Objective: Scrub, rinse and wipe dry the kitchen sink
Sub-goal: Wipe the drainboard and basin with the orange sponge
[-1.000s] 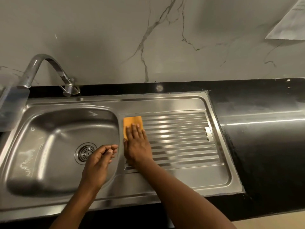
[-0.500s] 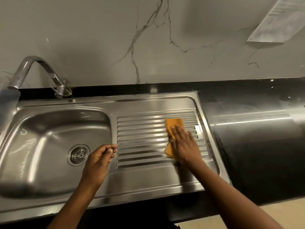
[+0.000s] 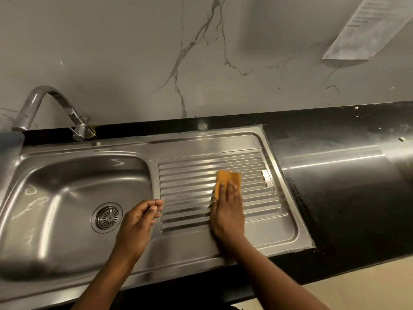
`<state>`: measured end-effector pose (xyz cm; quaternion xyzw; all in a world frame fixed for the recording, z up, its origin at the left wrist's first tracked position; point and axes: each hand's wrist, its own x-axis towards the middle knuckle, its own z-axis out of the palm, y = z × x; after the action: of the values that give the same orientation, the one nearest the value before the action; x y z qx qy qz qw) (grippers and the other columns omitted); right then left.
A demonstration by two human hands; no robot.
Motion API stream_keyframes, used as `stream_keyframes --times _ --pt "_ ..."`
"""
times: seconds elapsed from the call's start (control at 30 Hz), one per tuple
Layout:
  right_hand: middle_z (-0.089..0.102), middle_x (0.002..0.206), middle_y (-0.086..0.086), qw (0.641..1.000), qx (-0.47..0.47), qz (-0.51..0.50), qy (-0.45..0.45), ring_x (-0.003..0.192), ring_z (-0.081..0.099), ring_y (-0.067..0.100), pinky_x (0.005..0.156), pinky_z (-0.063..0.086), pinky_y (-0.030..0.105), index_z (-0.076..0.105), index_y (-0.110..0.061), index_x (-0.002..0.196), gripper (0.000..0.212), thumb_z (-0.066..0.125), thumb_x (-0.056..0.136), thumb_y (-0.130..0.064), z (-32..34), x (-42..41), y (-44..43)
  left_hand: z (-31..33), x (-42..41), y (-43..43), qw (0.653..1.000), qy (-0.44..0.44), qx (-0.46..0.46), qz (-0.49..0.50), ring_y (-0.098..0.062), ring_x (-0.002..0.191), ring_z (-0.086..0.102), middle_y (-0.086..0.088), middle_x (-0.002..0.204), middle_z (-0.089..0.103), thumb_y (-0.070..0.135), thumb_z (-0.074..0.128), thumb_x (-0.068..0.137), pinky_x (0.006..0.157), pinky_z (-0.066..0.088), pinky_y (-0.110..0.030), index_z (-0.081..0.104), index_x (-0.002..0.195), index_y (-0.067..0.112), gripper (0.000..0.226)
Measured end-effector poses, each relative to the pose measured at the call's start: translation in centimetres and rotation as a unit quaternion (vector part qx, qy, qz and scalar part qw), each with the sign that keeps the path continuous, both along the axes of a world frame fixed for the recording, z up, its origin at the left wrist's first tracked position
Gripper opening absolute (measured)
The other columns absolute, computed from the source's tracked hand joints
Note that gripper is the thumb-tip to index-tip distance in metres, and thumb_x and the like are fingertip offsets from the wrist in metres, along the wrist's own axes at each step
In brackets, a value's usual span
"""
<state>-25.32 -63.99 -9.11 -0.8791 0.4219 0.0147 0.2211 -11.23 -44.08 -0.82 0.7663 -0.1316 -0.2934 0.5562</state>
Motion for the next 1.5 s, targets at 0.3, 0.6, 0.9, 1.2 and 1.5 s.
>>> stream_keyframes --times 0.3,0.6,0.9,1.2,1.5 --pt "-0.012 0.173 0.007 0.954 0.004 0.295 0.048 0.159 -0.017 0.023 0.130 -0.001 0.046 -0.001 -0.018 0.167 0.069 0.029 0.108 -0.038 0.5 7.5 10.2 0.8 0.6 0.7 1.000 -0.007 -0.003 -0.003 0.003 0.089 0.071 0.014 0.097 0.079 0.006 0.054 0.106 0.087 0.053 -0.031 0.074 0.104 0.024 0.026" --pt "0.010 0.174 0.002 0.944 -0.073 0.322 0.024 0.161 0.010 0.018 0.130 0.012 0.043 0.015 -0.022 0.167 0.069 0.032 0.106 -0.051 -1.0 -1.4 2.6 1.0 -0.1 -0.5 1.000 -0.006 -0.011 0.001 -0.005 0.093 0.071 0.005 0.103 0.079 0.027 0.059 0.098 0.089 0.052 -0.034 0.076 0.106 0.028 0.018" --pt "-0.026 0.168 0.001 0.981 -0.069 0.131 0.127 0.157 -0.020 0.019 0.131 -0.002 0.043 -0.021 -0.020 0.162 0.066 0.002 0.109 -0.052 1.0 -9.5 -7.0 0.6 -1.1 -0.7 1.000 -0.006 0.005 -0.012 -0.001 0.094 0.071 0.005 0.104 0.078 0.015 0.054 0.107 0.087 0.052 -0.031 0.076 0.111 0.027 0.025" --pt "-0.013 0.172 0.016 0.994 -0.028 -0.071 0.077 0.159 -0.012 0.030 0.131 0.000 0.045 -0.013 -0.006 0.163 0.069 0.011 0.110 -0.042 -0.2 -8.6 -3.5 0.7 -0.8 0.7 1.000 -0.009 0.007 -0.025 0.000 0.095 0.070 0.001 0.112 0.076 0.009 0.049 0.108 0.085 0.052 -0.024 0.073 0.113 0.021 0.028" --pt "-0.022 0.169 0.005 0.995 0.033 0.089 0.035 0.157 -0.023 0.023 0.130 -0.006 0.043 -0.011 -0.016 0.165 0.067 0.015 0.108 -0.039 0.6 0.3 8.9 0.5 -0.8 0.9 0.999 -0.014 0.014 -0.047 0.005 0.094 0.069 0.003 0.112 0.075 0.009 0.049 0.108 0.082 0.051 -0.017 0.073 0.113 0.019 0.027"
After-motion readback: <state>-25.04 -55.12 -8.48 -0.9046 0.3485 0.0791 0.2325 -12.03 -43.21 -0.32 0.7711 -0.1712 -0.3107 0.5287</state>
